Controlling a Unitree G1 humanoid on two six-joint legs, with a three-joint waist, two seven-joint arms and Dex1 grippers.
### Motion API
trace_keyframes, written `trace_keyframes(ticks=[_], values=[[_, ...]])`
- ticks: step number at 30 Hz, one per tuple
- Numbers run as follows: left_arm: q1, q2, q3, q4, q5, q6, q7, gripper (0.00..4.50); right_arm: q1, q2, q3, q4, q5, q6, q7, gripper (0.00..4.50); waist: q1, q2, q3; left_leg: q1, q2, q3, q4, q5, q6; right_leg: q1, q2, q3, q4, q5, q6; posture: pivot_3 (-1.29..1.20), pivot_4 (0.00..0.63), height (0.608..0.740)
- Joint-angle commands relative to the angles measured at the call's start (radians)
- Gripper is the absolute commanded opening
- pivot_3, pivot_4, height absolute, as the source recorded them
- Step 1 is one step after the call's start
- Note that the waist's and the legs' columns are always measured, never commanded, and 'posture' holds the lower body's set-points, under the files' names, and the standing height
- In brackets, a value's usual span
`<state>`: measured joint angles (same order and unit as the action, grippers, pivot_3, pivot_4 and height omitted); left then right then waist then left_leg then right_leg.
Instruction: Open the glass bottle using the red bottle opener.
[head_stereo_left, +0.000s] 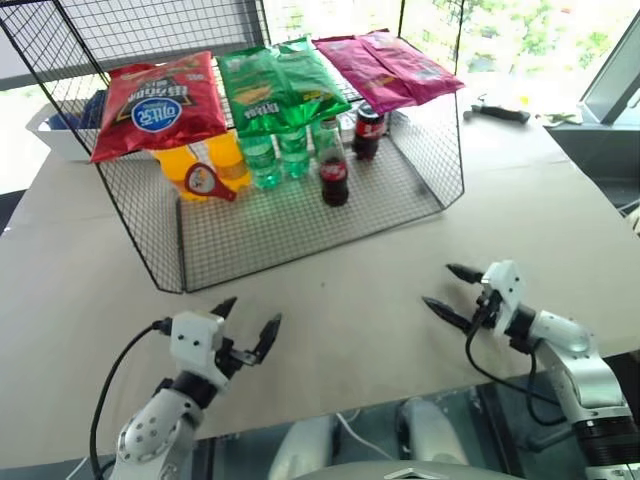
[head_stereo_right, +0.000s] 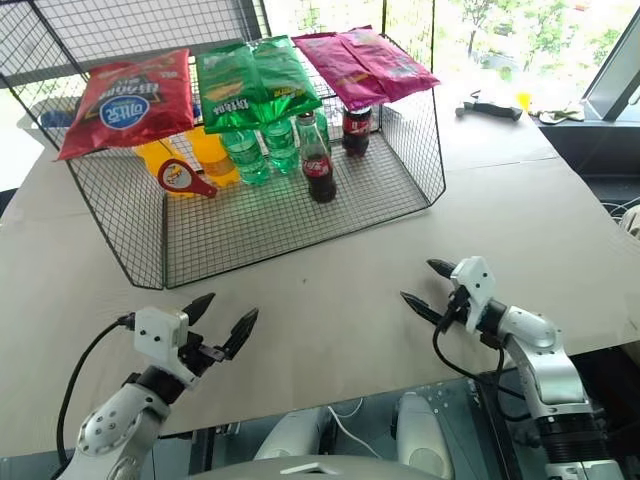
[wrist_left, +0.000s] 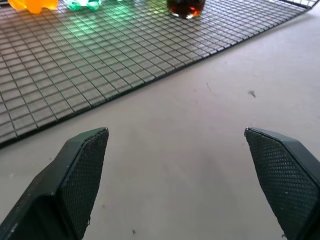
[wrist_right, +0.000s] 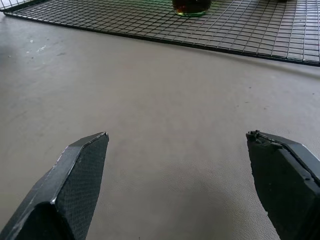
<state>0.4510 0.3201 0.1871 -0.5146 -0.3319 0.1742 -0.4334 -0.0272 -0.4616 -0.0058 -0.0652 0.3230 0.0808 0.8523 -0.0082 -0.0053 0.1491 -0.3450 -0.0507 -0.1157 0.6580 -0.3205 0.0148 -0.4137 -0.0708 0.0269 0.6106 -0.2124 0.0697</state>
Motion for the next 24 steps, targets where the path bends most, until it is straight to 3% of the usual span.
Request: trace_keyframes(ticks=[1, 8, 17, 24], values=[[-0.03, 0.025, 0.025, -0.009, -0.013, 0.01, -0.005, 4.5, -0.033, 0.022, 0.0, -0.112, 0.051, 0.03, -0.021, 4.45, -0.001, 0.0, 0.0, 0.0, 0.0, 0.0, 0.0, 0.0, 0.0, 0.0, 0.0, 0.0, 0.0, 0.0, 0.0, 0.0, 0.15, 0.74], [-0.211, 0.059, 0.074, 0.067, -0.036, 0.038, 0.017, 4.5, -0.151, 0.076, 0.032, -0.306, 0.162, 0.184, -0.072, 4.45, -0.001, 0.0, 0.0, 0.0, 0.0, -0.001, 0.008, 0.0, 0.0, 0.0, 0.001, 0.0, 0.007, 0.0, 0.0, 0.0, 0.15, 0.74], [-0.462, 0.029, 0.144, 0.15, -0.084, 0.068, 0.115, 4.5, -0.258, 0.107, 0.074, -0.439, 0.255, 0.314, -0.121, 4.45, 0.0, -0.003, -0.002, 0.0, -0.002, -0.002, 0.011, 0.0, 0.0, 0.0, 0.0, -0.001, 0.011, 0.0, 0.0, 0.0, 0.15, 0.74], [-0.635, -0.019, 0.175, 0.254, -0.031, 0.035, 0.254, 4.5, -0.295, 0.103, 0.083, -0.462, 0.278, 0.347, -0.126, 4.45, 0.0, -0.004, -0.002, -0.001, -0.003, -0.002, 0.011, 0.0, 0.0, -0.001, 0.0, -0.001, 0.011, 0.0, 0.0, 0.0, 0.15, 0.74]])
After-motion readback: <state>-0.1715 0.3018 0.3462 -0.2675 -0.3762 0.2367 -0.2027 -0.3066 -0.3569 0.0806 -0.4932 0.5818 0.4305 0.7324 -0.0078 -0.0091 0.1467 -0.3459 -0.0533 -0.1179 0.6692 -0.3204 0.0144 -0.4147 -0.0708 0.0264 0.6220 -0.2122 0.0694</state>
